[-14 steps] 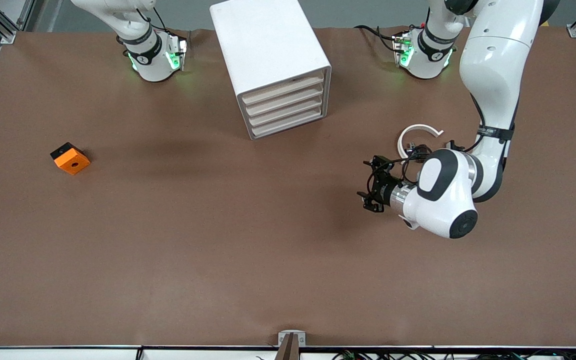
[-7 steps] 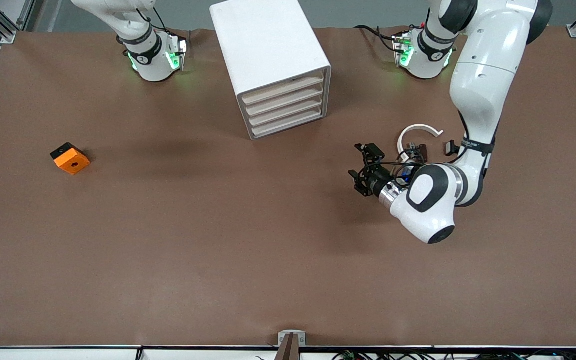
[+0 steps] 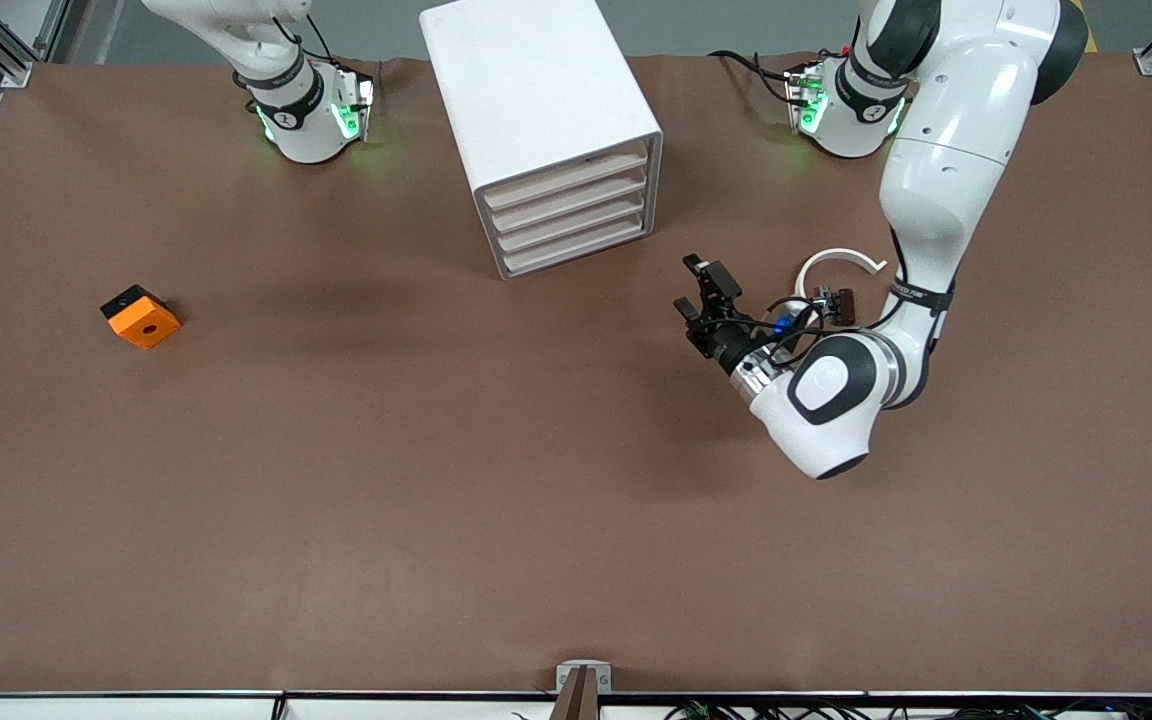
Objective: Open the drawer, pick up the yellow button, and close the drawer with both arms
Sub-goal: 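Grasp the drawer front of the white cabinet with the left gripper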
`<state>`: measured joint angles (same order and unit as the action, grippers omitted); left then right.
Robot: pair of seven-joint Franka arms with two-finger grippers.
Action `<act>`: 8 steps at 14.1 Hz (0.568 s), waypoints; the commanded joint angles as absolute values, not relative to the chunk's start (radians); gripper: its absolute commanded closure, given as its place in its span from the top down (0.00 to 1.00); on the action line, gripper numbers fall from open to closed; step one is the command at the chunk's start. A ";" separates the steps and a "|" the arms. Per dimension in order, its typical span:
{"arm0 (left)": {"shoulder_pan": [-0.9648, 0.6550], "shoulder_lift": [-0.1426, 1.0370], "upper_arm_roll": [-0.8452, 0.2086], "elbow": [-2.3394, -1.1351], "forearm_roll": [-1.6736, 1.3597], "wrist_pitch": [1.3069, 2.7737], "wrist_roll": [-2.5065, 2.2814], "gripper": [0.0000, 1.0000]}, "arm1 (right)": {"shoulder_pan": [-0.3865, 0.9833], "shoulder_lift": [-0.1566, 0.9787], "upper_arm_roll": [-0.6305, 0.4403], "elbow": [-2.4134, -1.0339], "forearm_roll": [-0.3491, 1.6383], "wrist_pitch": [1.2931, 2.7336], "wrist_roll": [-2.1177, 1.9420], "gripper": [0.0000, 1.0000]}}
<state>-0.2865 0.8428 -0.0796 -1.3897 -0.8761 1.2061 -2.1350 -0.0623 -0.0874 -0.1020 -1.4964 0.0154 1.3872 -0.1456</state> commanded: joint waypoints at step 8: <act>-0.386 0.842 -0.083 -1.370 -0.968 1.163 -2.310 0.63 | -0.067 -0.097 -0.095 -1.500 0.012 1.384 -0.155 1.00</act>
<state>-0.3636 0.8427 -0.0820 -1.3804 -0.9481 1.1752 -2.2825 -0.0623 -0.0874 -0.1019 -1.4964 0.0154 1.3872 -0.1457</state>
